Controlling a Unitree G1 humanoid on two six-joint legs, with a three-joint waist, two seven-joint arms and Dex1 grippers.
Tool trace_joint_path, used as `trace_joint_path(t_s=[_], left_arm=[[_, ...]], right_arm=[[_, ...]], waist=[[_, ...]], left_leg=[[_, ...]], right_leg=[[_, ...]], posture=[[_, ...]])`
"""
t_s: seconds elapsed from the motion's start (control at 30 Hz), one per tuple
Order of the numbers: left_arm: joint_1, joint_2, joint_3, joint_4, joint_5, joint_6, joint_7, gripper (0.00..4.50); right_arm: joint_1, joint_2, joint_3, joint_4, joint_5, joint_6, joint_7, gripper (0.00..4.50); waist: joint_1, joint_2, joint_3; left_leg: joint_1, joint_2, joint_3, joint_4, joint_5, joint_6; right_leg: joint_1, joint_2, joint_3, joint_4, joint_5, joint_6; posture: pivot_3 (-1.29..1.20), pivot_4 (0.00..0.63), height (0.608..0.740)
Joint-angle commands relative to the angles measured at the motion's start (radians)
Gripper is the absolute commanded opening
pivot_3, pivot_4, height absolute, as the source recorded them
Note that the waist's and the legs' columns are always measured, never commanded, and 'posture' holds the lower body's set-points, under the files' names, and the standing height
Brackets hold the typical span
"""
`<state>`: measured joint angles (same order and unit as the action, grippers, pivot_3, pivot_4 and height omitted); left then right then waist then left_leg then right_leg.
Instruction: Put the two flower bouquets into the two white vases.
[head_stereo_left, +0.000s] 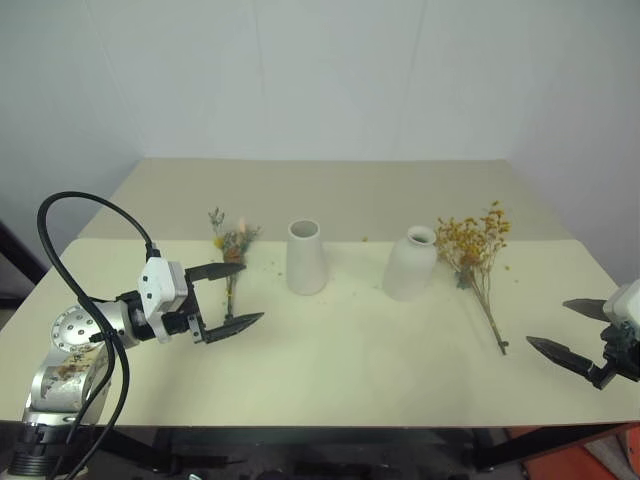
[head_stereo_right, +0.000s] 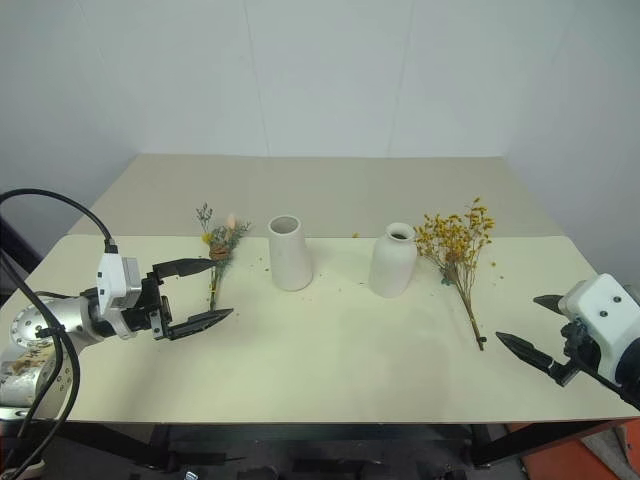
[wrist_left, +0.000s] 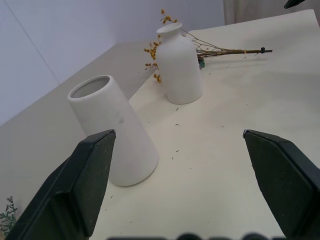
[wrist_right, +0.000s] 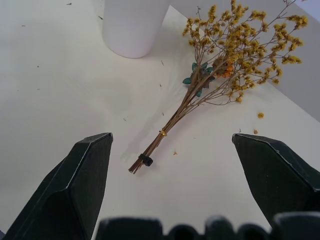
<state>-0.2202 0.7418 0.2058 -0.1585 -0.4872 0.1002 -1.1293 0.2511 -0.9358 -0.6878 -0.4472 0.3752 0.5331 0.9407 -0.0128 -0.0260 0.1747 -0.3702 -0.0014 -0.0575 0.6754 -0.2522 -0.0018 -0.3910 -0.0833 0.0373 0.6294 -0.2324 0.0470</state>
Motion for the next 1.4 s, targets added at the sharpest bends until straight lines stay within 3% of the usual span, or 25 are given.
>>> trace_joint_path(t_s=[0.03, 0.4, 0.6, 0.93, 1.2, 1.4], left_arm=[[-0.017, 0.007, 0.008, -0.006, -0.002, -0.021, -0.001, 4.47], [-0.05, -0.001, -0.008, 0.001, -0.006, -0.017, -0.005, 4.47], [-0.176, -0.079, -0.157, 0.003, 0.035, -0.012, -0.012, 4.47], [-0.422, -0.354, -0.381, 0.076, 0.151, 0.003, 0.104, 4.47], [-0.459, -0.405, -0.454, 0.154, 0.237, -0.062, 0.097, 4.47], [-0.453, -0.431, -0.448, 0.154, 0.24, -0.064, 0.111, 4.47]], right_arm=[[0.0, -0.014, -0.034, -0.03, 0.009, 0.009, -0.002, 4.5], [-0.024, 0.0, -0.026, -0.016, 0.02, 0.026, -0.033, 4.5], [-0.172, -0.039, 0.082, 0.065, 0.027, 0.126, -0.093, 4.5], [-0.53, -0.066, 0.372, 0.306, -0.001, 0.284, -0.17, 4.5], [-0.855, -0.056, 0.604, 0.559, -0.034, 0.427, -0.128, 4.5], [-1.077, 0.016, 0.759, 0.826, -0.114, 0.46, -0.116, 4.5]], waist=[[0.0, 0.0, 0.0], [0.0, 0.0, 0.0], [0.0, 0.0, 0.0], [-0.006, -0.001, 0.0], [-0.007, 0.0, 0.001], [-0.004, 0.001, 0.001]], left_leg=[[0.0, 0.0, 0.0, 0.0, 0.0, 0.0], [0.0, 0.0, 0.001, 0.0, 0.0, 0.0], [-0.001, 0.0, 0.002, 0.0, 0.0, 0.0], [-0.003, -0.002, 0.003, 0.0, 0.0, 0.0], [-0.012, 0.0, 0.004, 0.001, 0.0, 0.001], [-0.015, 0.0, 0.004, 0.001, 0.0, 0.001]], right_leg=[[0.0, 0.0, 0.0, 0.0, 0.0, 0.0], [-0.001, 0.0, 0.001, 0.0, 0.0, 0.0], [-0.001, 0.0, 0.002, -0.001, 0.001, 0.002], [-0.002, 0.0, 0.004, -0.004, 0.004, 0.003], [-0.013, 0.003, 0.007, -0.002, 0.01, -0.005], [-0.017, 0.003, 0.007, -0.003, 0.011, -0.005]], posture=[[0.0, 0.15, 0.74], [0.0, 0.15, 0.74], [0.0, 0.15, 0.74], [0.0, 0.15, 0.74], [0.0, 0.15, 0.74], [0.0, 0.15, 0.74]])
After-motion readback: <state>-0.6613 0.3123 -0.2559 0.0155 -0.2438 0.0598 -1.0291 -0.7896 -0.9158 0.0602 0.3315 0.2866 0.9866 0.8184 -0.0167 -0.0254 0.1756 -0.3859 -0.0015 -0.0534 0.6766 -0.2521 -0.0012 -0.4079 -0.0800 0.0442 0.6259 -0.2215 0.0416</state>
